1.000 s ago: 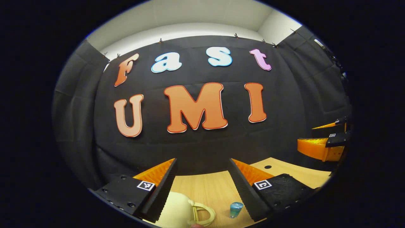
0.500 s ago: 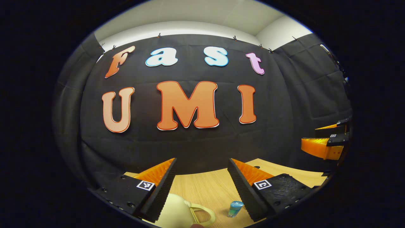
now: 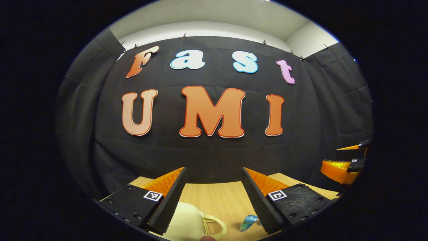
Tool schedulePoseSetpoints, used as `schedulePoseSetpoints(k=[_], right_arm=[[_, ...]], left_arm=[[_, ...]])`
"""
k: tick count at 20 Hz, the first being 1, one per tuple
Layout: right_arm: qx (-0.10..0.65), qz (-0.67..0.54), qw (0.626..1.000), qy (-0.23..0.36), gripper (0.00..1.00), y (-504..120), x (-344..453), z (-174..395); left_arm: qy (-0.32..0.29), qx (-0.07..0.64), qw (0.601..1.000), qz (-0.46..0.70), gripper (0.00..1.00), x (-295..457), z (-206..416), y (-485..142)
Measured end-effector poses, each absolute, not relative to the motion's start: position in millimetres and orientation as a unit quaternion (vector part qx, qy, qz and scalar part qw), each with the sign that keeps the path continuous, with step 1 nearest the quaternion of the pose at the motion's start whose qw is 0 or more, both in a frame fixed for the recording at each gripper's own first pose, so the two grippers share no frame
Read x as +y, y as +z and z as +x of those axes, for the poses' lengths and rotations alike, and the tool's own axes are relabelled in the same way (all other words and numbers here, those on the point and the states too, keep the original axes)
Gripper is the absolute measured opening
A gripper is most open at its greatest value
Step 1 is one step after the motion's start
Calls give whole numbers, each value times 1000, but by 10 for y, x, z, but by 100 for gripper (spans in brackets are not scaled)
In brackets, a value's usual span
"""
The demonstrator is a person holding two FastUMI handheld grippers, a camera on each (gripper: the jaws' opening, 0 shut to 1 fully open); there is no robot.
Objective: First open the suitcase, pack the skin care products into it, and then close the suitcase.
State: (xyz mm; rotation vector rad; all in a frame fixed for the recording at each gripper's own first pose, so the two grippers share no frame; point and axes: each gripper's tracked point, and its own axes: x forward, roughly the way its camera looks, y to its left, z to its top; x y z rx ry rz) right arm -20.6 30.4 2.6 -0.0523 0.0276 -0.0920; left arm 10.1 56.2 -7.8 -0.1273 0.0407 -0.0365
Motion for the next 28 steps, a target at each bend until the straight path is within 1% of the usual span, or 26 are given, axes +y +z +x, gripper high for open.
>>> schedulePoseSetpoints(k=[4, 5, 9, 15, 18, 21, 24, 28], right_arm=[[9, -28, 999, -20, 95, 34, 335, -117], [8, -28, 999, -17, 95, 25, 317, -93], [10, -34, 999, -9, 95, -15, 201, -33], [6, -55, 998, -27, 95, -29, -116, 1], [10, -53, 998, -35, 95, -70, -227, 11], [14, -49, 998, -42, 95, -106, -323, 43], [15, -48, 998, -46, 95, -133, -394, 75], [18, -41, 998, -41, 95, -199, -417, 157]], left_arm=[[21, 27, 999, 18, 98, 654, 2, -150], [22, 29, 999, 39, 98, 636, -18, -200], [-6, 71, 993, 92, 98, 379, -72, -602], [-45, 134, 970, 198, 97, 79, -56, -1344], [-71, 150, 951, 263, 98, -86, -73, -1658], [-107, 183, 930, 302, 97, -204, -148, -2078], [-121, 209, 910, 336, 97, -221, -201, -2365], [-138, 222, 886, 383, 96, -250, -229, -2606]])
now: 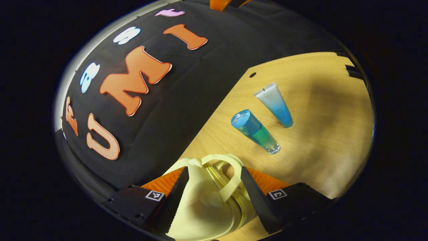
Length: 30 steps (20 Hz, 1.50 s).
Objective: First open the suitcase, pack the skin care products into it, and then close the suitcase.
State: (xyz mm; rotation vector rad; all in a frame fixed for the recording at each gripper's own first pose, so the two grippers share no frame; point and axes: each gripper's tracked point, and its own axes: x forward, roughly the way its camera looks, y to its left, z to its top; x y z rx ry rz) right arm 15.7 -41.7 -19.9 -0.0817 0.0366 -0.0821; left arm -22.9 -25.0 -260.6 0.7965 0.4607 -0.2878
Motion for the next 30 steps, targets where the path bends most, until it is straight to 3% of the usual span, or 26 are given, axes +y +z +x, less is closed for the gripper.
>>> schedulePoseSetpoints(k=[4, 7, 8, 10, 12, 14, 15, 16, 30], right_arm=[[20, -37, 999, -33, 96, -253, -407, 228], [23, -32, 999, -26, 96, -304, -414, 272], [23, -32, 999, -25, 96, -306, -422, 285], [22, -30, 999, -21, 95, -315, -440, 317], [22, -27, 999, -17, 95, -314, -465, 340], [21, -27, 999, -13, 96, -321, -489, 356], [21, -28, 999, -11, 95, -328, -508, 360], [20, -28, 999, -8, 96, -337, -522, 374], [27, -41, 998, 28, 95, -329, -52, 516]], left_arm=[[-145, 228, 856, 441, 85, -288, -240, -2699], [-142, 242, 833, 477, 84, -260, -229, -2804], [-137, 247, 824, 491, 72, -235, -200, -2860], [-132, 258, 810, 510, 67, -196, -157, -2963], [-130, 270, 804, 514, 47, -197, -161, -3012], [-126, 276, 802, 515, 20, -193, -137, -3051], [-119, 262, 807, 515, 20, -168, -26, -3104], [-111, 261, 810, 513, 7, -178, -57, -3018], [-16, 201, 938, 283, 6, 634, -152, -1712]])
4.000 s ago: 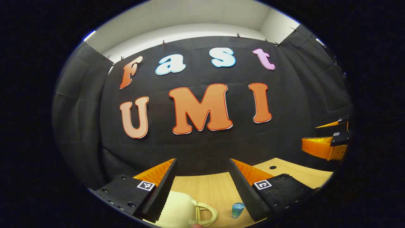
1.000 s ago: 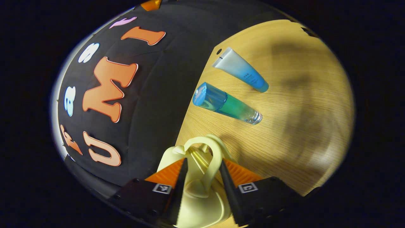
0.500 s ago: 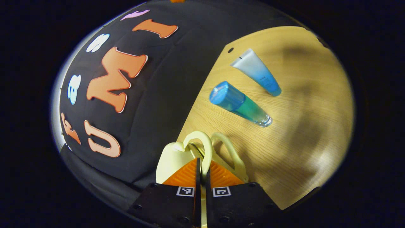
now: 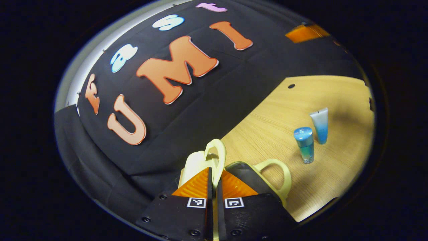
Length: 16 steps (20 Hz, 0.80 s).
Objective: First open the suitcase, pack the skin care products into it, and then close the suitcase.
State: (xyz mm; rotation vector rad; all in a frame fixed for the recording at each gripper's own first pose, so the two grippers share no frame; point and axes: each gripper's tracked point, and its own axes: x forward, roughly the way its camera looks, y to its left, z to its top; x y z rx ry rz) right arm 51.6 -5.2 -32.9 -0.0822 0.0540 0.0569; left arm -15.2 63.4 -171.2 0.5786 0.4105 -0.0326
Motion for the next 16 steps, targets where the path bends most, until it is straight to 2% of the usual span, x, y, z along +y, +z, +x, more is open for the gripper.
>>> schedulePoseSetpoints(k=[5, 9, 16], right_arm=[[19, -47, 998, 25, 95, -198, 385, 591], [19, -57, 998, 29, 95, -137, 774, 627], [18, -48, 999, 15, 95, -70, 1278, 686]], left_arm=[[6, 174, 959, 222, 5, 1124, -183, -1430], [38, 159, 972, 170, 5, 1851, -166, -1220], [95, 166, 971, 145, 6, 3106, -215, -1335]])
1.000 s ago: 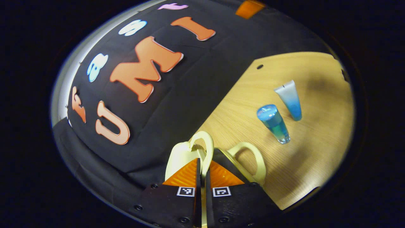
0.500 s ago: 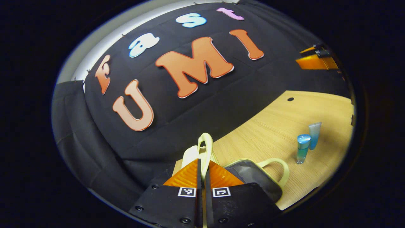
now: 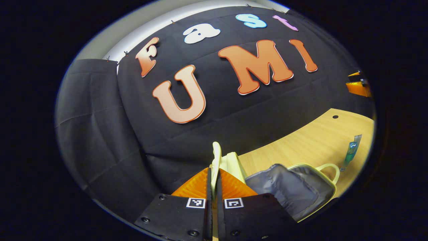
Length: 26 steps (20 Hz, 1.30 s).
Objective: First open the suitcase, pack the skin care products into it, and then close the suitcase.
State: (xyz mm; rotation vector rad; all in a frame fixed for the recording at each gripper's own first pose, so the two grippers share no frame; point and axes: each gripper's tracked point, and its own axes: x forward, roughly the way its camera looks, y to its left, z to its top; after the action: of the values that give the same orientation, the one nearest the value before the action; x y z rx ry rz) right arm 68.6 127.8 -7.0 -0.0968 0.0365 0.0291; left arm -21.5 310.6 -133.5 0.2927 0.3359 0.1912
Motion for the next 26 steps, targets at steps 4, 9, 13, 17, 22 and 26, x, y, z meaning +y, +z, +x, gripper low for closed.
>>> schedulePoseSetpoints(k=[4, 9, 13, 17, 22, 26], right_arm=[[16, -64, 998, -3, 95, -65, 1468, 705], [21, -64, 998, -10, 95, -88, 1724, 707], [22, -64, 998, -18, 95, -83, 1817, 643], [34, -69, 997, -30, 95, -124, 1791, 545], [39, -75, 995, -45, 95, -138, 1648, 466], [38, -74, 996, -45, 95, -131, 1579, 452]], left_arm=[[128, 184, 967, 121, 6, 3711, -275, -1610], [164, 240, 951, 102, 6, 4539, -366, -2184], [176, 314, 930, 70, 6, 4951, -562, -3063], [186, 371, 909, 36, 7, 5073, -725, -3748], [216, 381, 899, 31, 18, 5142, -786, -3883], [204, 331, 921, 35, 37, 4898, -619, -3510]])
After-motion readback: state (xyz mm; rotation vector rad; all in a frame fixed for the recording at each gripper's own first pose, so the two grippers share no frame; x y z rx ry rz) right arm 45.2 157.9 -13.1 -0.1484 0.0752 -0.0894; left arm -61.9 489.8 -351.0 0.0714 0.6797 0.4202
